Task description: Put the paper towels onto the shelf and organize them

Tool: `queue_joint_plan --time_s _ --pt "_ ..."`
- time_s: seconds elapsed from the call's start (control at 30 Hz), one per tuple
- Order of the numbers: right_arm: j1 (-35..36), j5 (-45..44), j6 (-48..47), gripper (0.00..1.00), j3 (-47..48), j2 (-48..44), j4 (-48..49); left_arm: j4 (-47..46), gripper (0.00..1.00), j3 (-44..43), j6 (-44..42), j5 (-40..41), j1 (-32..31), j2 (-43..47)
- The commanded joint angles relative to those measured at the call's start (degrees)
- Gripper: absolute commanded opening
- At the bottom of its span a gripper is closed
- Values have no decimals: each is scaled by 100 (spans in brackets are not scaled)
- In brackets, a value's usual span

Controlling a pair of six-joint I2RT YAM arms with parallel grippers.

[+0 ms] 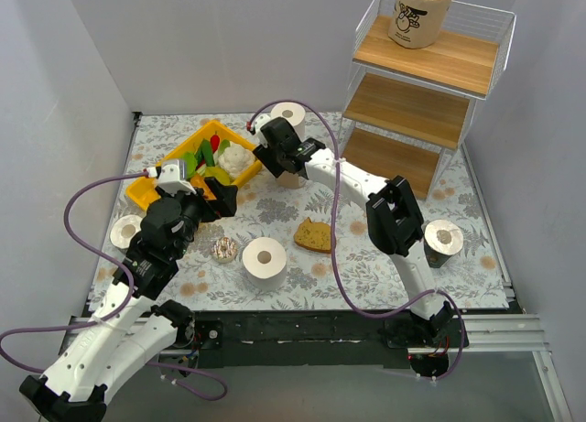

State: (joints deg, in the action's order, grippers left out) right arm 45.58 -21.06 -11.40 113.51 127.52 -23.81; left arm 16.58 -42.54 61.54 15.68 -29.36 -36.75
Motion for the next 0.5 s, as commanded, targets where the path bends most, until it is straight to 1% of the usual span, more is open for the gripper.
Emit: queue_joint_plan --time_s 0.0,0.07,0.17,0.23,0.27,0.33,0.47 --pt "-49 111 -12 72 224 141 140 12 98 -17 -28 40 19 -7" --pt "-58 146 -3 71 154 159 158 21 98 -8 -28 40 19 -16" --pt "-58 207 -3 66 83 141 149 3 98 -17 -28 49 19 -16" --pt "-58 216 -29 57 -13 80 149 12 98 -17 -28 49 19 -25" --pt "-58 208 -47 49 -57 53 158 12 98 -8 -28 49 19 -25" --pt "-67 199 -99 44 -206 -69 193 12 98 -17 -28 49 19 -25" --pt "-76 199 -213 38 -409 -254 184 12 98 -8 -28 49 19 -16"
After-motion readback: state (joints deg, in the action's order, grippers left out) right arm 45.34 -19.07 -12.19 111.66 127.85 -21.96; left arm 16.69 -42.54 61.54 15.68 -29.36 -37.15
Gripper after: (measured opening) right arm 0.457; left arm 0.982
